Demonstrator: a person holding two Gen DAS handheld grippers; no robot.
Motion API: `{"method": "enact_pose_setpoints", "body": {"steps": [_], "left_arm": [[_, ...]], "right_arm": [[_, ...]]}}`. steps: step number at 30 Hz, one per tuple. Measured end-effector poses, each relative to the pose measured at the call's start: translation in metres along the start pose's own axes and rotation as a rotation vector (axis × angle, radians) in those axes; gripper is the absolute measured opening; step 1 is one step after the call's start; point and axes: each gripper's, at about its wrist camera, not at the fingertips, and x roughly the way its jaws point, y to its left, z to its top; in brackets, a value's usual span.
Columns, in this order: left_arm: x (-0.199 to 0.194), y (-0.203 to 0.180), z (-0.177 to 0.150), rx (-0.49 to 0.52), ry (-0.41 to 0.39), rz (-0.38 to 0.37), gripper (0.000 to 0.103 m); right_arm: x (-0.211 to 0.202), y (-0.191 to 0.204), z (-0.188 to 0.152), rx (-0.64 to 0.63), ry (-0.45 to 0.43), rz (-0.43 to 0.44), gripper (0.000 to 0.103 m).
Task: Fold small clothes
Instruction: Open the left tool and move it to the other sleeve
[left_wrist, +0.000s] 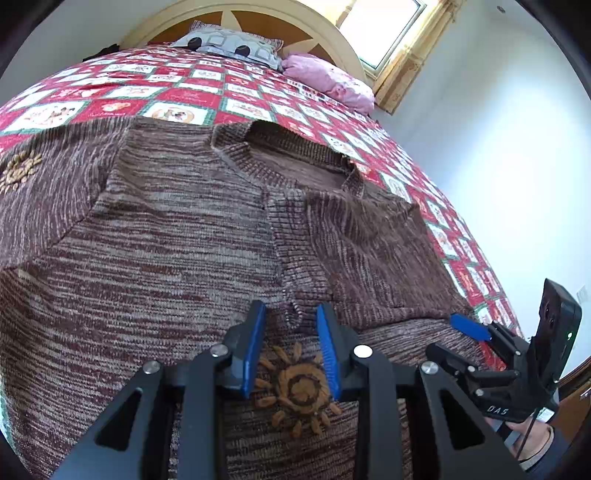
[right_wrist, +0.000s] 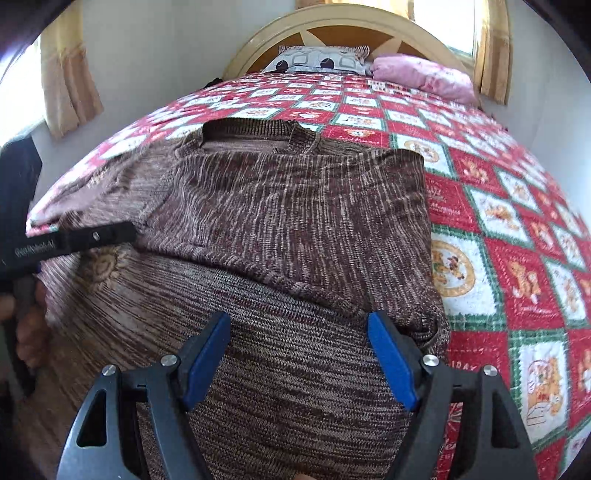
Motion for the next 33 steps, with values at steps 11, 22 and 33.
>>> {"method": "enact_pose_setpoints", "body": {"steps": [11, 22, 33], "left_arm": [[-0.055, -0.008, -0.009, 0.067, -0.081, 0.167, 0.085], [-0.129, 0.072, 0.003, 0.022, -0.169, 0.399, 0.085], [-0.180, 0.236, -0.007, -0.484, -0.195, 0.492, 0.080]], "right_arm": [[0.000, 0.004, -0.001, -0.009, -0.016, -0.013, 0.079], [-0.001, 0.002, -0.002, 0.000, -0.027, -0.005, 0.079], [-0.003, 0.004, -0.002, -0.007, -0.029, -0.014, 0.079]]}}
